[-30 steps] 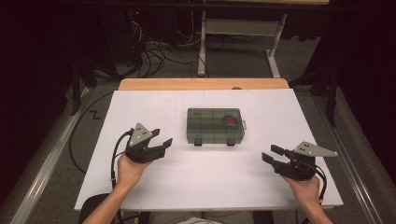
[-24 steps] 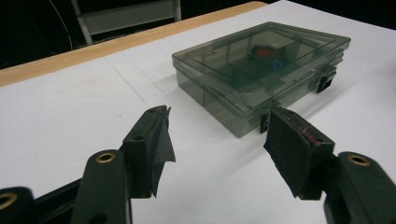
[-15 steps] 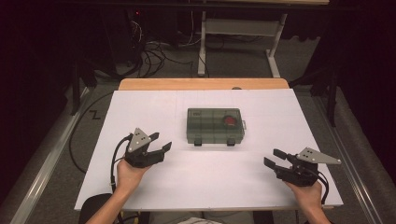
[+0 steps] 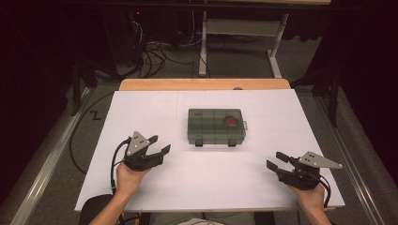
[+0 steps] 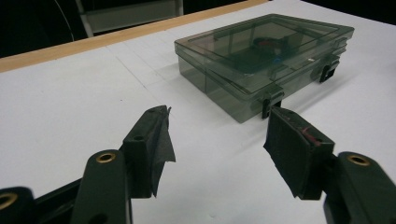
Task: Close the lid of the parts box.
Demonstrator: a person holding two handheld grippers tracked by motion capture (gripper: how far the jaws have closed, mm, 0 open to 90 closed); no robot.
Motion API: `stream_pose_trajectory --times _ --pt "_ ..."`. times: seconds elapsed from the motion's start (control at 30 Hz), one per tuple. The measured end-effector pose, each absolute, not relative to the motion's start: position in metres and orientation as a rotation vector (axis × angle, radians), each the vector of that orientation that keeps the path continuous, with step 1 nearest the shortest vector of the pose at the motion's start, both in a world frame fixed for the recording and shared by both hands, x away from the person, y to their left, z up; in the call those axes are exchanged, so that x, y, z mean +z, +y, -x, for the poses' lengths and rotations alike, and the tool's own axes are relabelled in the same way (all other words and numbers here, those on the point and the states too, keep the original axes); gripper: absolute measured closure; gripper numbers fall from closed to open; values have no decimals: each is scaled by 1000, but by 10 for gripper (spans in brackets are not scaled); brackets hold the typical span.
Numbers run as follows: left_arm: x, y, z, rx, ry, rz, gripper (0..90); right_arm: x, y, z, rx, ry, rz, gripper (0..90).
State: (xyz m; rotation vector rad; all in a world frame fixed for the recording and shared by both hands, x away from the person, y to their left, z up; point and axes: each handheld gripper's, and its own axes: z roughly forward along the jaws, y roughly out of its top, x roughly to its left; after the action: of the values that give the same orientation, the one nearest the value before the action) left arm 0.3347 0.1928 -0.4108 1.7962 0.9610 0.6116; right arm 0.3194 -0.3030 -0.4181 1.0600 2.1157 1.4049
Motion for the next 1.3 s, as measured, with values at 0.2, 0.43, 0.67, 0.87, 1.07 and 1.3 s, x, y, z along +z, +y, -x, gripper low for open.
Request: stream_pose_trajectory --times 0.2,0.43,0.67,0.87,1.07,1.3 --pt "-413 193 -334 596 964 -1796 396 -421 -305 -320 1405 2116 -1059 447" --pt "-416 194 -333 591 973 -1787 395 -424 -304 -320 1405 2126 -1049 438" --pt "-421 198 -337 586 1014 -1778 398 -424 -303 -320 1434 2127 -1043 437" --pt "-420 197 -336 593 1007 -1771 397 -425 -303 -322 1446 2120 -1040 434" --pt "-420 199 -335 601 1005 -1761 394 -425 -305 -323 1468 2108 -1045 423" --pt "-419 199 -334 602 997 -1760 391 -425 -305 -324 1473 2102 -1049 408"
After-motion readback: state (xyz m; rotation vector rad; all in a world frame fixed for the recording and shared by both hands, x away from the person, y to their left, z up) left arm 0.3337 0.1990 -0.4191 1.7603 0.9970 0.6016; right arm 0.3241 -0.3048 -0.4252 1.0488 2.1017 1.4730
